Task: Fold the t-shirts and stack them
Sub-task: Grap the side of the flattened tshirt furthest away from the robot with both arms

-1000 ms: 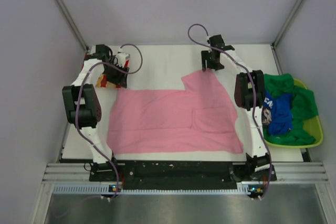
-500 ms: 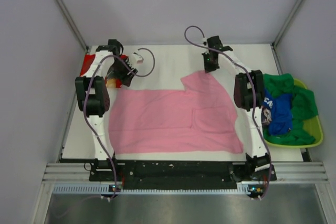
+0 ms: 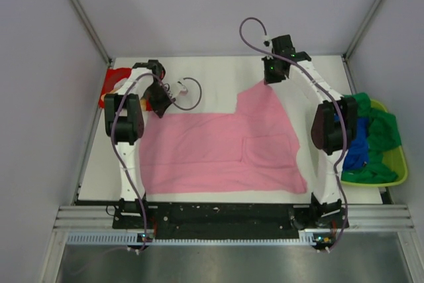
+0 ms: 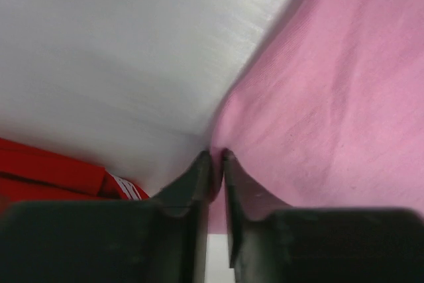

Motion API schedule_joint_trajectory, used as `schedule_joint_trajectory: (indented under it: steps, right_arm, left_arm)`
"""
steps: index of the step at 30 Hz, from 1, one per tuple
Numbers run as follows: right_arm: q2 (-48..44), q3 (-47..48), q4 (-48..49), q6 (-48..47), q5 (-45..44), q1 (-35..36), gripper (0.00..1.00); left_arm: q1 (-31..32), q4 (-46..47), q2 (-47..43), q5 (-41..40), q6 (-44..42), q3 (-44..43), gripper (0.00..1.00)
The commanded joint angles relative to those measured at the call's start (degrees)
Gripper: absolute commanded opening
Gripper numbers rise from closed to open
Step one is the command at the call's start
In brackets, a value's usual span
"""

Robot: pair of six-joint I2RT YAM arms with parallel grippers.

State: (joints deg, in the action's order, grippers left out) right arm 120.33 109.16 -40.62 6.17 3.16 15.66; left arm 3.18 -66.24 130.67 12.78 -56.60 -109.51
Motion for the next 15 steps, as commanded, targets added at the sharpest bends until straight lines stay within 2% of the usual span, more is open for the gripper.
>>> schedule_joint_trajectory:
  steps: [1,2,7,10,15]
  right_arm:
    - [-8.6,-4.9,1.0,0.3,0.3,1.1,0.00]
    - [-9.9,-6.5,1.0,0.3,0.3,1.1,0.00]
    - [-18.2,-15.1,1.1,0.5,0.4,1.1,0.00]
    - [-23.6,-20.6,0.8,1.5,1.1,1.1,0.00]
    - [-34.9,-31.1,-0.6,3.4,6.9,2.3,0.00]
  left_arm:
    - [-0.5,0.3,-1.9,-2.8,0.2,1.1,0.05]
    - [-0.5,0.6,-2.7,-2.6,0.3,1.5,0.00]
    - [-0.4,1.9,-9.8,-0.7,0.3,7.2,0.00]
    - [-0.2,5.1,-17.7,-1.3,1.1,13.3,0.00]
    - [0.1,6.1,-31.2,-2.9,1.6,25.4,0.00]
